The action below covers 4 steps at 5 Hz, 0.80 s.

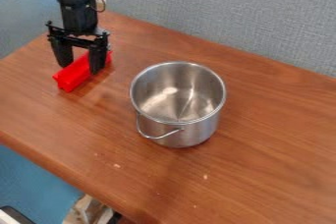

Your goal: Put the red object in the metal pot

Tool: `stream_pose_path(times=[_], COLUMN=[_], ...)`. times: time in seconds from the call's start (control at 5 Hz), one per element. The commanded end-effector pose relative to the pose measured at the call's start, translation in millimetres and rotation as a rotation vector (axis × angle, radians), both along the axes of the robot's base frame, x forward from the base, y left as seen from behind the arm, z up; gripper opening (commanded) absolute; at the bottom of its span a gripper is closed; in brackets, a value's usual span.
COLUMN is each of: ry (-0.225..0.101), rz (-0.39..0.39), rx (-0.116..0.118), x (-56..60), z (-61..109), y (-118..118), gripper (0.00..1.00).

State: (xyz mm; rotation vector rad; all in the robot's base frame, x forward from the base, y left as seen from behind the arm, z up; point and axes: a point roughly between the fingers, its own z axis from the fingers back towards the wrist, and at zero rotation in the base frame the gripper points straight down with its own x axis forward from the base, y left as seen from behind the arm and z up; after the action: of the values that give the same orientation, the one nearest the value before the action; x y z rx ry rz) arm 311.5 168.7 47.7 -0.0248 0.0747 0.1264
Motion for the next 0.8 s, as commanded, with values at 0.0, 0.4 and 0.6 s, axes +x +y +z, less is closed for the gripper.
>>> stream_pose_path(times=[0.0,0.4,0.6], ry=[-0.059,-0.056,-0.056], rz=[-0.003,-0.011,-0.016], rx=[0.032,0.025,0.024], x=[8.4,12.7,14.9], z=[14.0,5.0,3.4], y=[13.0,17.0,19.2], gripper=[1.00,1.00,1.00])
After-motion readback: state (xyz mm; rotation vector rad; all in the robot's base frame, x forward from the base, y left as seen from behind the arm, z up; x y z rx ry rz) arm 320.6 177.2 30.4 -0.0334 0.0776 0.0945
